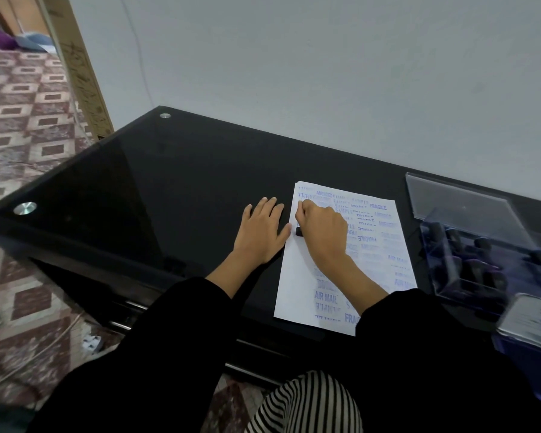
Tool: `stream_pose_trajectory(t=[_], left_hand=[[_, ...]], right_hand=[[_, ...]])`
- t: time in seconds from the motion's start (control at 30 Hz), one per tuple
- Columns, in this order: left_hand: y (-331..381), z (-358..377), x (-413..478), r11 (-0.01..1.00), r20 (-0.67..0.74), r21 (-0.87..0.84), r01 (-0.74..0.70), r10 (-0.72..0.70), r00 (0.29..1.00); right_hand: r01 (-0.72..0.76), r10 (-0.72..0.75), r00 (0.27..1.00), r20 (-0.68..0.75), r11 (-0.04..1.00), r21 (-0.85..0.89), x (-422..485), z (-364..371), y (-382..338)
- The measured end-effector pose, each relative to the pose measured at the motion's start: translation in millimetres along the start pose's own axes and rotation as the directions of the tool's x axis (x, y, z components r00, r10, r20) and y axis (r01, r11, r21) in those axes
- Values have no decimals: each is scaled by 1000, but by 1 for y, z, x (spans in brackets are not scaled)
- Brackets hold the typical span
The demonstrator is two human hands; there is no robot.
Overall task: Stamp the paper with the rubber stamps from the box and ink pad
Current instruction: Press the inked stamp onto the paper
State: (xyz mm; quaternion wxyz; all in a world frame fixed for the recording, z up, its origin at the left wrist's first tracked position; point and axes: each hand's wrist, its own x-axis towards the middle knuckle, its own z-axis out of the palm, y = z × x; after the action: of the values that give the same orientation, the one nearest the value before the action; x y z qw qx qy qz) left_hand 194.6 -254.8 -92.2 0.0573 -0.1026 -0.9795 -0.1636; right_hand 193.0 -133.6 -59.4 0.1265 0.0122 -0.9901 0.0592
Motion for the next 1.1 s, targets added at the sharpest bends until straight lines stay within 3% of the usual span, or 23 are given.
stream_pose_trajectory(t=[1.1], left_hand=[[-1, 1, 1, 1000, -35, -13, -12, 12, 999]], right_hand=[[-66, 62, 997, 35, 990, 125, 33, 10, 2]])
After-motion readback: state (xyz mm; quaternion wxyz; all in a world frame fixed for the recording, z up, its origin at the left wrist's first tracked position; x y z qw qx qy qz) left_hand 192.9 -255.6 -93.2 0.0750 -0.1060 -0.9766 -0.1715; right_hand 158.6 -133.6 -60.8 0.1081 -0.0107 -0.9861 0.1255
